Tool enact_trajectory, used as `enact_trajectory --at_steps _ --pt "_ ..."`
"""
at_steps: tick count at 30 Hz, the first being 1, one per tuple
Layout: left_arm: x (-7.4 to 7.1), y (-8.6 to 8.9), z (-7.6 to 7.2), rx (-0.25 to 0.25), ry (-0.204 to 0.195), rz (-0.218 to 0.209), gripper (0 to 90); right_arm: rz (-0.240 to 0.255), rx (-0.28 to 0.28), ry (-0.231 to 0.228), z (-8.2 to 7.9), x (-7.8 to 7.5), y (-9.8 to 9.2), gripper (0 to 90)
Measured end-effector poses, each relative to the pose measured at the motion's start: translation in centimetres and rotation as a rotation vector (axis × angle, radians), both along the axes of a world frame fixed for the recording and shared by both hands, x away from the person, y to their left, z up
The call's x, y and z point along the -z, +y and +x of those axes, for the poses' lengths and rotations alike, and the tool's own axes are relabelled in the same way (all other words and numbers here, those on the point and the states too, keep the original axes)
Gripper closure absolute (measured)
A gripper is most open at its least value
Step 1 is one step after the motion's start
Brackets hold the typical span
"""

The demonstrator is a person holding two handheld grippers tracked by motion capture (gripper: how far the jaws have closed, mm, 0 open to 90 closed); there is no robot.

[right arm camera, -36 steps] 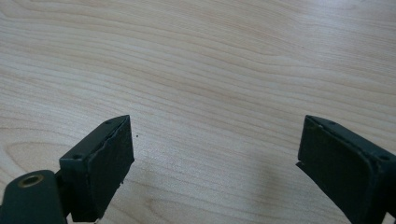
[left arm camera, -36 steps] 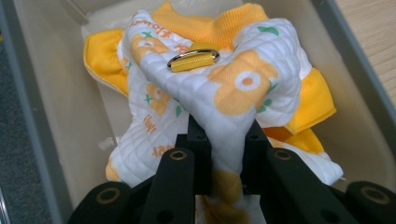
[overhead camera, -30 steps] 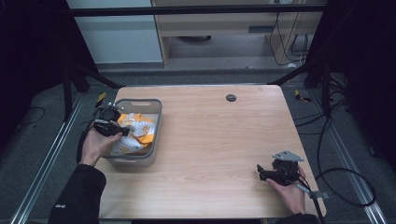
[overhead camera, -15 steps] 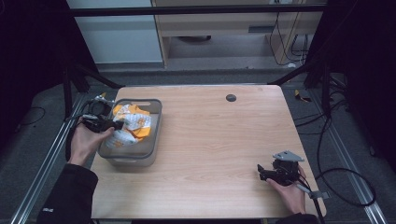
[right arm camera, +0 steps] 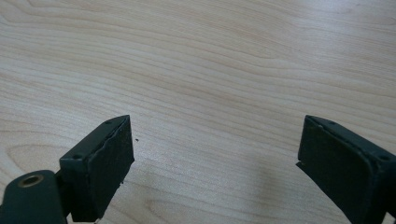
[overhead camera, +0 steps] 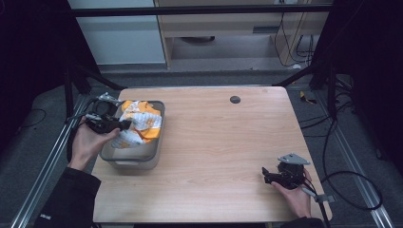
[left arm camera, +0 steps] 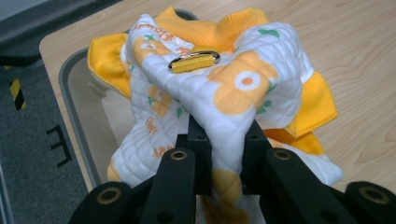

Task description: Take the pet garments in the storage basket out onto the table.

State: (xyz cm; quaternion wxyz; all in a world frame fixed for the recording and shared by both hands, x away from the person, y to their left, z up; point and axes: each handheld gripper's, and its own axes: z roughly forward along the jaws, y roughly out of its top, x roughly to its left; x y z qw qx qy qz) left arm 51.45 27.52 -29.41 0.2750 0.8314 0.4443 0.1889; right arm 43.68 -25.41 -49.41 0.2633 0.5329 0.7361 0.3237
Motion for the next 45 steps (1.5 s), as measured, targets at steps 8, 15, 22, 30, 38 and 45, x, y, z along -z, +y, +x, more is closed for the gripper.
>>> enact_trajectory --at_steps 8,15,22,30,38,45 --pt "-1.4 -2.3 -1.1 0.073 -0.023 0.007 79.1 0.003 0.001 0.0 0.0 0.0 0.0 10.5" --pt "-1.7 -4.0 -1.5 0.126 -0.016 0.022 79.1 0.001 -0.002 -0.003 0.0 0.0 0.0 10.5" --pt "-1.7 -6.1 -1.8 0.18 -0.018 0.023 79.1 0.008 -0.001 -0.008 -0.1 -0.1 0.0 10.5" --pt "-1.5 -8.9 -1.8 0.239 -0.011 0.037 79.1 0.01 -0.001 -0.013 -0.1 -0.1 -0.1 10.5" --pt "-0.5 -10.9 -1.3 0.278 0.004 0.04 79.1 0.017 0.0 -0.016 -0.1 -0.2 -0.1 10.5" --pt "0.1 -12.1 -1.3 0.306 0.008 0.045 79.1 0.014 0.0 -0.02 -0.2 -0.2 -0.1 10.5"
